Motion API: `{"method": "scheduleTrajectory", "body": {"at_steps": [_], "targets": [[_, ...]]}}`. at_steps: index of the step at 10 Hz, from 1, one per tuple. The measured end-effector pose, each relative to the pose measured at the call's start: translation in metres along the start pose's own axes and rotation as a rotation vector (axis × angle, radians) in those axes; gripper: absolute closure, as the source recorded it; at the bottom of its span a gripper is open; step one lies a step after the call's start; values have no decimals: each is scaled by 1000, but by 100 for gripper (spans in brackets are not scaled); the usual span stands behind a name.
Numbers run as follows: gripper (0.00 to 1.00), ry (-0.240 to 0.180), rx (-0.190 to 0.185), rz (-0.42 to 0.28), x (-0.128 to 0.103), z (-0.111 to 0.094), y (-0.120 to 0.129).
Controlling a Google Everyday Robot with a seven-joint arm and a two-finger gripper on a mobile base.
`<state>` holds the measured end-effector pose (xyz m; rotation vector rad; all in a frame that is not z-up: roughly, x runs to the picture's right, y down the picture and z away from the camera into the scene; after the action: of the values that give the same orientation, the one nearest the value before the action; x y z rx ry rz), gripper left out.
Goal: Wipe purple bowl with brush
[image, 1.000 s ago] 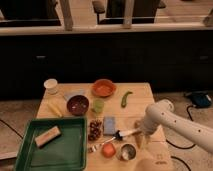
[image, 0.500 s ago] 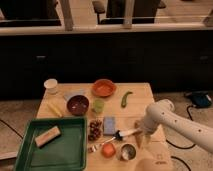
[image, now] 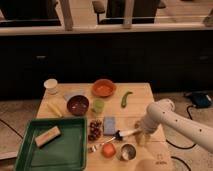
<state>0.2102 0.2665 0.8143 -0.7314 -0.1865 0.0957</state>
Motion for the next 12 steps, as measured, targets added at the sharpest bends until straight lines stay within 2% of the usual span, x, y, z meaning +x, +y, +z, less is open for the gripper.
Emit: {"method": "scheduleTrajectory", "body": {"at_steps": [1, 3, 5, 7, 10, 12], "targets": [[95, 8, -10, -4, 3, 0, 5], [100, 9, -11, -1, 4, -1, 6], [100, 20, -25, 6, 4, -5, 5], [100, 47, -57, 21, -5, -24, -2], [100, 64, -64, 33, -8, -35, -5], [100, 68, -52, 34, -9, -47, -6]]}}
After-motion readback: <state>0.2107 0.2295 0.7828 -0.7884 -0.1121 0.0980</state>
